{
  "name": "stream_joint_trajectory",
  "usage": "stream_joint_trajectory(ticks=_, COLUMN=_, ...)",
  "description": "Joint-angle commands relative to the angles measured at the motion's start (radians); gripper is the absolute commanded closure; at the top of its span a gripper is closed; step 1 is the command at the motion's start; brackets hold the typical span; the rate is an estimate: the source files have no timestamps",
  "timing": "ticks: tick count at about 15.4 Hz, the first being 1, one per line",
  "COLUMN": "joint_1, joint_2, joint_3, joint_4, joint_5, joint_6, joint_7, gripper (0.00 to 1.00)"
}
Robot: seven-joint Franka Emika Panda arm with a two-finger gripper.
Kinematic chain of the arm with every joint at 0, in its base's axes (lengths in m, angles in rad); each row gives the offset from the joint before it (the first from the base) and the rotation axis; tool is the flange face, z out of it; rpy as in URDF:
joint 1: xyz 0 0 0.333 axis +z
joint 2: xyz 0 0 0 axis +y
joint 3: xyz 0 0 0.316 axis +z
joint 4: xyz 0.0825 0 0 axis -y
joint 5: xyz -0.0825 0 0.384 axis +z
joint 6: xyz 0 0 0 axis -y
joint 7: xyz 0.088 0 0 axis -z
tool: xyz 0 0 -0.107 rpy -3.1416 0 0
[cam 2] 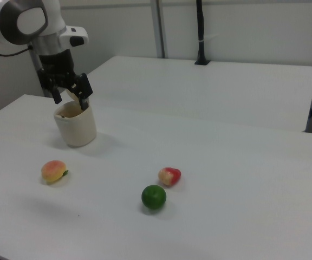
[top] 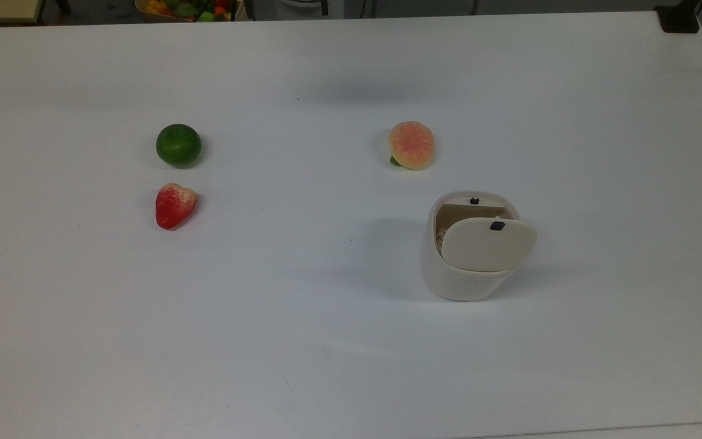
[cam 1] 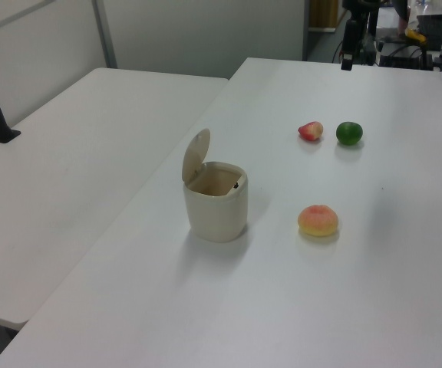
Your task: Close garbage bin
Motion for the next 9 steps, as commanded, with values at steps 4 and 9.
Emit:
stream_joint_trajectory(ticks=4, joint_1=0.022, joint_2=0.002, joint_3=-0.012, joint_4=0.0, joint_5=0.018, joint_6=0.019, joint_7=-0.024, gripper=0.52)
stream_joint_trajectory(ticks=9, joint_1=0.024, joint_2=0.006, joint_3=-0.012, joint_4=-0.001, joint_5=0.06, joint_6=0.05, joint_7=-0.019, gripper=1.0)
